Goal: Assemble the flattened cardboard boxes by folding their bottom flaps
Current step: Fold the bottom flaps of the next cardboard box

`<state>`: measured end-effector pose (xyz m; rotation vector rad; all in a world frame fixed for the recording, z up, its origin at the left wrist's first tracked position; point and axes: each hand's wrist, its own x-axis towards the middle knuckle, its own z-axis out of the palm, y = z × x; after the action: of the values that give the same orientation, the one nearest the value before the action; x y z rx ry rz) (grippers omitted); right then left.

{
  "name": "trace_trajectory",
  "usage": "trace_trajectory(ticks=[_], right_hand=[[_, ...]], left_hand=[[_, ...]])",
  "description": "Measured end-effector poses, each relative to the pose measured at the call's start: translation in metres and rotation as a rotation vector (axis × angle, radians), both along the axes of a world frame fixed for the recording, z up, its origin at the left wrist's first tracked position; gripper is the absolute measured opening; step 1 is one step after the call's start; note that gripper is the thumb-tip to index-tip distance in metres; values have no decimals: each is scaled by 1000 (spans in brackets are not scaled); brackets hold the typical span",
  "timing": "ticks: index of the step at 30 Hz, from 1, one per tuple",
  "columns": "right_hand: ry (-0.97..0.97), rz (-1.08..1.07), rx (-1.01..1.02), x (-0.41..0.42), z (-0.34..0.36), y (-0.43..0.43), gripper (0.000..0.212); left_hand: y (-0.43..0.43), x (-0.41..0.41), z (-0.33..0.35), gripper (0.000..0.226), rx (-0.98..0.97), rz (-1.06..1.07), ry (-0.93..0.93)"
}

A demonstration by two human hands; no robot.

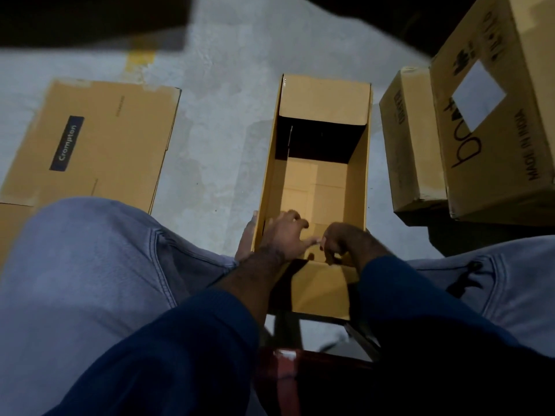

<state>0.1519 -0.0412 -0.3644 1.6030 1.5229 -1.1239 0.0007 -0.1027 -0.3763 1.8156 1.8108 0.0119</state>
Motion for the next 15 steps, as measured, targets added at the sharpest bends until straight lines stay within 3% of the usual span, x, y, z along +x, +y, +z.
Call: trace_trajectory(ticks=[2, 5, 8, 13, 15], right_hand=[[64, -182, 87, -1, 5, 21, 29], [97, -328, 406, 5, 11, 34, 16], [94, -372, 647, 11, 3, 34, 39], [22, -394, 782, 17, -7, 30, 69], [0, -458, 792, 20, -11, 35, 78]], left_hand=[[12, -10, 4, 46, 91, 106, 56], [29, -24, 9, 53, 91, 282, 120], [41, -36, 7, 64, 24, 435, 92], [54, -50, -8, 84, -68, 577, -148], [60, -55, -14, 77, -120, 596, -149]])
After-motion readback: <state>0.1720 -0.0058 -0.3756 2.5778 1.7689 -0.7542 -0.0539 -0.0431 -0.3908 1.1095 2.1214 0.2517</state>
